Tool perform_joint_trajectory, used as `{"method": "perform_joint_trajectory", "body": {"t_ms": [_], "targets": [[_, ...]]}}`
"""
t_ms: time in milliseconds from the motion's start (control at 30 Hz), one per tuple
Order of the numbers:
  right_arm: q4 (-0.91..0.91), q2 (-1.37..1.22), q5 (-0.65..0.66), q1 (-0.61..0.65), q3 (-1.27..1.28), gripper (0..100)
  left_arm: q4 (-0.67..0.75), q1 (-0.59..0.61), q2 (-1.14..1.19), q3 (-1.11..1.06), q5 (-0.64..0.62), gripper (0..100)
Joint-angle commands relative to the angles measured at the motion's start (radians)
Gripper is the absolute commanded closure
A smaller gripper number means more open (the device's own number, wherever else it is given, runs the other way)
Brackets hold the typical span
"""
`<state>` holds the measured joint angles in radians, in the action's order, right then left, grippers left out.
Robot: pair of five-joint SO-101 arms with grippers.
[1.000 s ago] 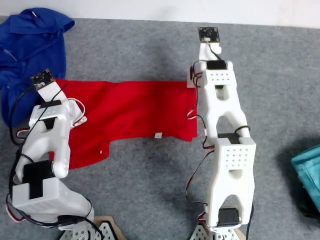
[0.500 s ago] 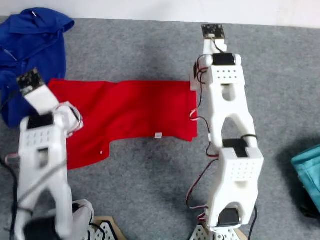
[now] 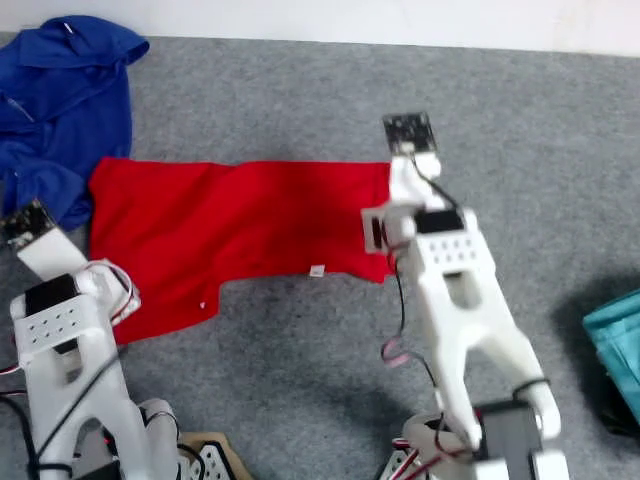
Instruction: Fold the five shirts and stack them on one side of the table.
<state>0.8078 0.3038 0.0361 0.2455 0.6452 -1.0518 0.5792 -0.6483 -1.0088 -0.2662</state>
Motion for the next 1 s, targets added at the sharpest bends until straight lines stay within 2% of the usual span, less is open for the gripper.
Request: {"method": "perform_joint_trajectory", "body": {"t_ms": [0,300,500,800,967], "targets": [[-0.081,0.096,0.008,0.005,0.097,83.6,0.011,0.056,0.039,-0.008,0.011,86],[-0.081,0.096,0.008,0.008,0.105,83.6,0.021,0.179,0.071,-0.058,0.149,86],[-0.081,0.096,0.008,0.008,0.107,83.6,0.150,0.140,0.071,-0.147,0.172,86],[-0.081,0.105,0.009,0.010,0.111,83.6,0.198,0.090,0.077,-0.159,0.167,86],[-0.081,0.105,0.009,0.010,0.111,83.6,0.222,0.001,0.077,-0.237,0.167,86]]}}
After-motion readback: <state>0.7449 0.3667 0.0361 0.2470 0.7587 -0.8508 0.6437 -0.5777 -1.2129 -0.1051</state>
